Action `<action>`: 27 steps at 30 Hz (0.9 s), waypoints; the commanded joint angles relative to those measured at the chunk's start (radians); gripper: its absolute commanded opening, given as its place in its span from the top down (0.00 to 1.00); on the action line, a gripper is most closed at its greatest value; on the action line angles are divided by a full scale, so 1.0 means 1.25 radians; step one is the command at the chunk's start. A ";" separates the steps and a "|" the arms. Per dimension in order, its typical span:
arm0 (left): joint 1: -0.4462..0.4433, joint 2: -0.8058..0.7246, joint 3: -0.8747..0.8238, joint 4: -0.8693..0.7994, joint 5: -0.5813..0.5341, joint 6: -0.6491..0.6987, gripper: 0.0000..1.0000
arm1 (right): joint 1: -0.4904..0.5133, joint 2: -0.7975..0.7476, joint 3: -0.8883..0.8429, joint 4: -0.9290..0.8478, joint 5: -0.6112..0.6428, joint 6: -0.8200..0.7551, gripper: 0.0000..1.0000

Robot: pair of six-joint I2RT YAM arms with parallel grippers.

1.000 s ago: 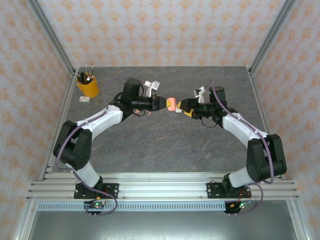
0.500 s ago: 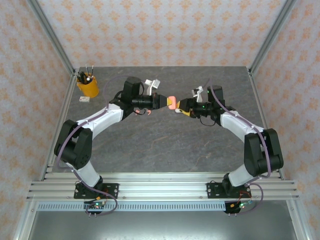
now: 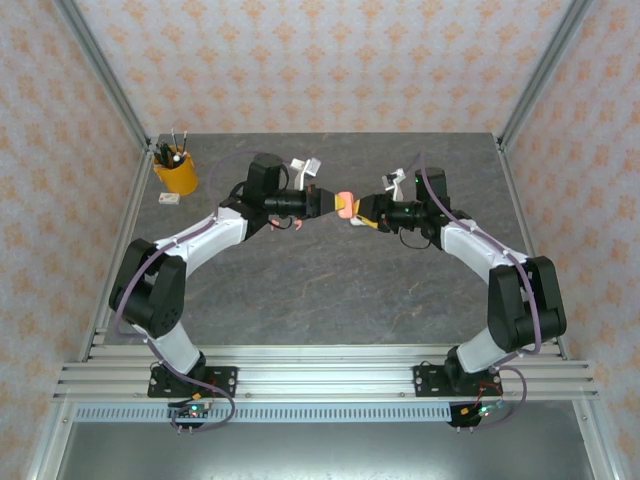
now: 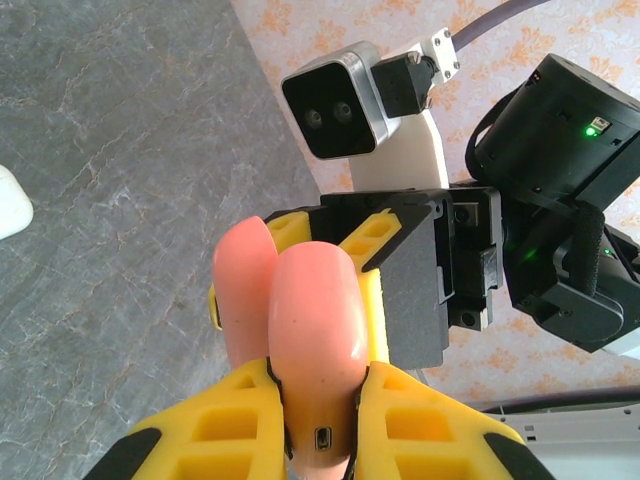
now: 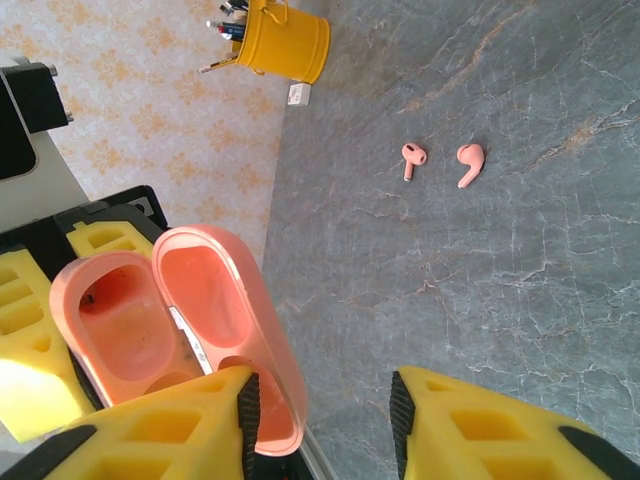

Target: Insert the wireless bluetooth earbuds into the charging case

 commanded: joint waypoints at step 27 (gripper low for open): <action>-0.025 0.010 0.012 0.036 -0.032 -0.013 0.59 | 0.012 0.005 0.066 -0.020 0.027 -0.020 1.00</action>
